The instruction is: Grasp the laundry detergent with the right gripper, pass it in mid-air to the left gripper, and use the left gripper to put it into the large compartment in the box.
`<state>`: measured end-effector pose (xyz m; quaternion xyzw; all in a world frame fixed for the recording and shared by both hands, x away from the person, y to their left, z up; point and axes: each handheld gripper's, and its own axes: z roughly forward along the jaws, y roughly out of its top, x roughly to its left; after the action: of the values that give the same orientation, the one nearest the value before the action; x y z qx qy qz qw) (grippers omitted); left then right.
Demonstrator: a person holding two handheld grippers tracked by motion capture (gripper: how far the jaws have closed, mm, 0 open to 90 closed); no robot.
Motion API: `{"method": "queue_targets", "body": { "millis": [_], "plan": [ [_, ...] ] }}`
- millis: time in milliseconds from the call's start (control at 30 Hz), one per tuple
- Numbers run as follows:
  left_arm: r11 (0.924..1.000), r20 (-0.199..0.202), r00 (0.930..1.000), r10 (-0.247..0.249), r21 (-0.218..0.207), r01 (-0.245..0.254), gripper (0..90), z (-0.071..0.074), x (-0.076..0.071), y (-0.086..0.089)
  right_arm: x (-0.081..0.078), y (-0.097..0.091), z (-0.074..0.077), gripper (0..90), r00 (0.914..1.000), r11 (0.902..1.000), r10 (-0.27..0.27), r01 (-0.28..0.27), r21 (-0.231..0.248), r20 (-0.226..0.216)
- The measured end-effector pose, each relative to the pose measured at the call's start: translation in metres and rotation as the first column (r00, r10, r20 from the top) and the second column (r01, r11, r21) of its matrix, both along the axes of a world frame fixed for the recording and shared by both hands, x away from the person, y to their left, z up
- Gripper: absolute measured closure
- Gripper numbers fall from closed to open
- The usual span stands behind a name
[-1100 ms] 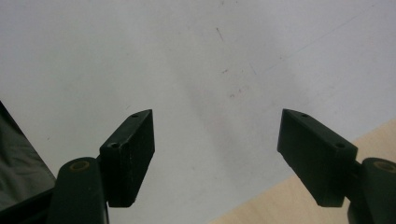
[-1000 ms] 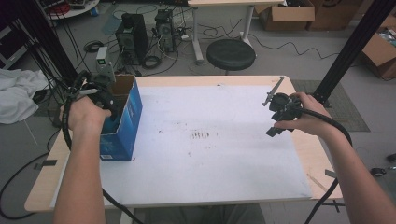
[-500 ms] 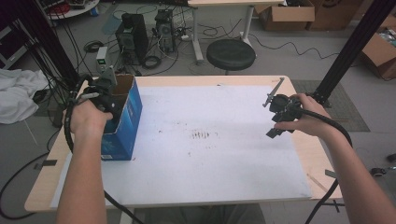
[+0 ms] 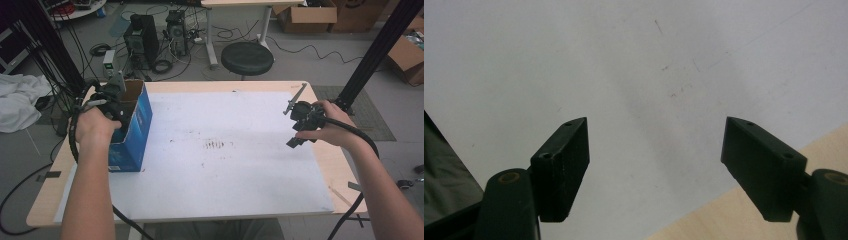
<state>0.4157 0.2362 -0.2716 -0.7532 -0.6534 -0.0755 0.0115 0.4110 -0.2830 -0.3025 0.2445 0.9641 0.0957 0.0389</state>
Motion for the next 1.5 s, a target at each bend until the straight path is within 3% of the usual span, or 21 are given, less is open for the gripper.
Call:
{"method": "queue_targets", "body": {
  "millis": [200,333,533,833,1033,1167,1300,1400,1433,1500],
  "plan": [
    [1.0,-0.001,1.0,0.005,0.007,-0.005,37.0,0.001,0.0,0.0,0.0,-0.001,0.0,27.4,1.0,1.0,-0.002,0.002,0.001,0.002],
    [0.9996,-0.014,0.9998,0.011,0.027,-0.011,29.6,0.0,0.001,-0.002,0.0,-0.002,-0.001,27.4,1.0,1.0,-0.004,0.004,0.004,0.0],
    [0.9994,-0.018,0.9998,0.0,0.036,0.001,27.0,0.005,0.001,-0.005,0.001,-0.003,-0.001,27.4,1.0,1.0,-0.002,0.002,0.007,-0.002],
    [0.999,-0.009,0.9994,-0.034,0.029,0.034,21.4,0.027,-0.004,-0.006,0.001,-0.003,-0.001,27.4,1.0,0.9999,-0.002,0.002,0.012,-0.001],
    [0.995,0.021,0.9951,-0.097,0.028,0.096,16.4,0.048,-0.01,-0.017,0.0,0.002,0.0,27.3,1.0,0.9999,0.006,-0.006,0.015,-0.003],
    [0.9862,0.046,0.9854,-0.164,0.03,0.163,14.6,0.062,-0.012,-0.029,-0.001,0.004,0.001,26.8,1.0,0.9998,0.006,-0.006,0.021,-0.008],
    [0.971,0.073,0.9684,-0.239,0.005,0.239,13.2,0.074,-0.012,-0.048,0.0,0.005,0.002,25.8,0.9999,0.9997,0.007,-0.006,0.023,-0.012],
    [0.951,0.109,0.9467,-0.303,-0.029,0.308,11.4,0.081,-0.012,-0.065,0.001,0.006,0.002,25.5,0.9999,0.9997,0.005,-0.005,0.023,-0.016],
    [0.94,0.125,0.9349,-0.332,-0.038,0.339,11.1,0.083,-0.011,-0.073,0.001,0.006,0.002,25.3,0.9998,0.9997,0.004,-0.004,0.022,-0.017],
    [0.9254,0.133,0.9203,-0.368,-0.045,0.376,10.0,0.084,-0.009,-0.084,0.002,0.006,0.003,25.2,0.9998,0.9997,0.01,-0.009,0.022,-0.019]
  ]
}}
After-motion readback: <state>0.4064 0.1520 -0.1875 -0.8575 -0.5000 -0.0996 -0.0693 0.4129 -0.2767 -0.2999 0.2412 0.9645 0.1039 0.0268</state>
